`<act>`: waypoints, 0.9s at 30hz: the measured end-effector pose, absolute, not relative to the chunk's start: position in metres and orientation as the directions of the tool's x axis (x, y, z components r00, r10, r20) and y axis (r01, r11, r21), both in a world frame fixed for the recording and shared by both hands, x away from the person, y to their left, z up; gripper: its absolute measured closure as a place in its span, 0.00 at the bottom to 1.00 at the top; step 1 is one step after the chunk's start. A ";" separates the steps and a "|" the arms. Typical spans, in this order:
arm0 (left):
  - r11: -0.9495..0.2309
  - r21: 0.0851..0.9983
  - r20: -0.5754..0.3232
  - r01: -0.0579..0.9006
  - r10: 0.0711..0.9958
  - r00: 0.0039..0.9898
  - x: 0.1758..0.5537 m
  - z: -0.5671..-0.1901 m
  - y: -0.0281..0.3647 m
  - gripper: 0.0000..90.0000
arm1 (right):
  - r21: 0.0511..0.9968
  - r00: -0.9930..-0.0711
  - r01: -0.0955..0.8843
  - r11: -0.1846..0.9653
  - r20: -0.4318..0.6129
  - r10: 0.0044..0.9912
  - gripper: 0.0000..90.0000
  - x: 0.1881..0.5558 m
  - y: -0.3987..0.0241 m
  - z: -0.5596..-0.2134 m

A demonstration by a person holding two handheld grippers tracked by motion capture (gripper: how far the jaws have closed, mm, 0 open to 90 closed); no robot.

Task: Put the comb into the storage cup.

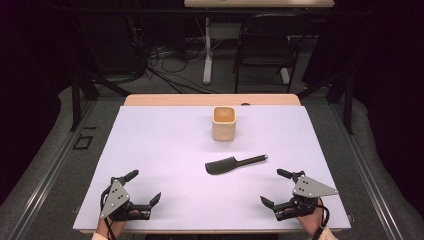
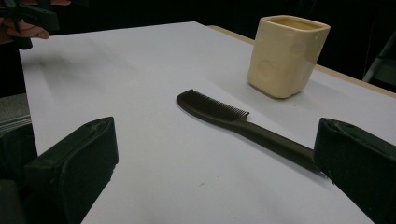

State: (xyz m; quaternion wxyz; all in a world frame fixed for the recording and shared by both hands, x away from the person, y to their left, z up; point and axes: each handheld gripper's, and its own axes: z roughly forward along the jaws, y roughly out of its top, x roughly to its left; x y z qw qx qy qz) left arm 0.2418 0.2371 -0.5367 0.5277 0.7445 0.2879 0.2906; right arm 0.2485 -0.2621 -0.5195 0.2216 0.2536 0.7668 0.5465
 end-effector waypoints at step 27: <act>-0.286 0.949 0.130 0.130 0.735 0.666 0.244 -0.538 0.237 0.00 | 0.942 -0.738 0.173 0.288 -0.069 0.671 0.00 0.262 -0.256 -0.517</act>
